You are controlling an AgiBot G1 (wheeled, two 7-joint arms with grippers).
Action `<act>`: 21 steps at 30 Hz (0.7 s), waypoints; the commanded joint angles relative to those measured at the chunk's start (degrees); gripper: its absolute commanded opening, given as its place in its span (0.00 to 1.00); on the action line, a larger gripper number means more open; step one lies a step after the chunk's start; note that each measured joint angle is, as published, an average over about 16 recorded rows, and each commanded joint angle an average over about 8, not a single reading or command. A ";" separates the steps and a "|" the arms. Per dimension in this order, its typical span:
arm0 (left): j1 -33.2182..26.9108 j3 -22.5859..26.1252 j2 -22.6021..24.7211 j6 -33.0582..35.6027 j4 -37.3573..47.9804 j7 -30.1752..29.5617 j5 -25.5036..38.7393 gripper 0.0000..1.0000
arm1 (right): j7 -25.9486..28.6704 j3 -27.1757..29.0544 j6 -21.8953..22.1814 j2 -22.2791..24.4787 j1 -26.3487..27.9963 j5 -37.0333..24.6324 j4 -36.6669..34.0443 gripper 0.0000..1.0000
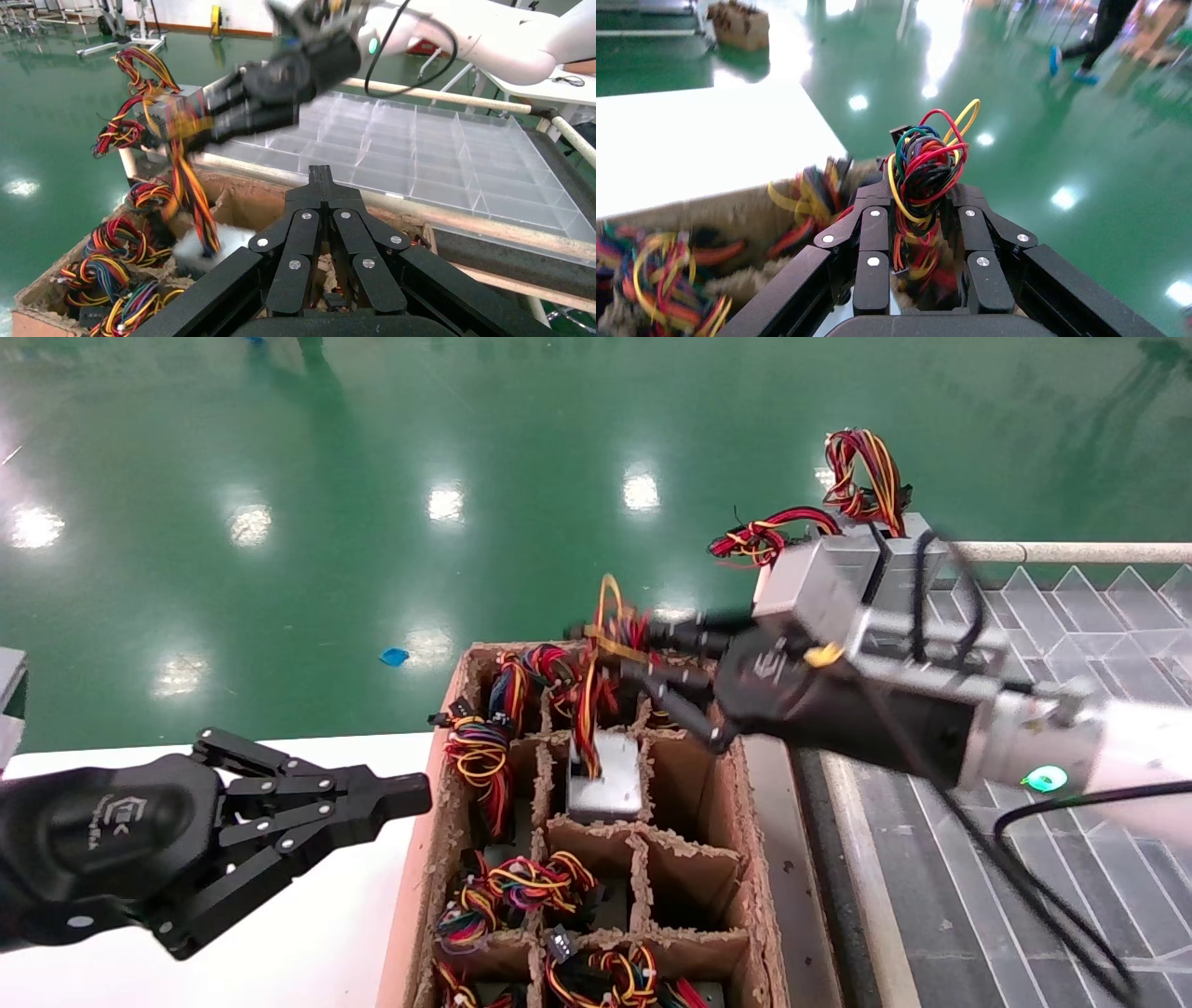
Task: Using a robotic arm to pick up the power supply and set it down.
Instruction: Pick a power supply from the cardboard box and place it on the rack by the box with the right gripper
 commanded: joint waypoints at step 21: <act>0.00 0.00 0.00 0.00 0.00 0.00 0.00 0.00 | -12.25 9.98 3.81 7.30 11.87 -0.64 2.82 0.00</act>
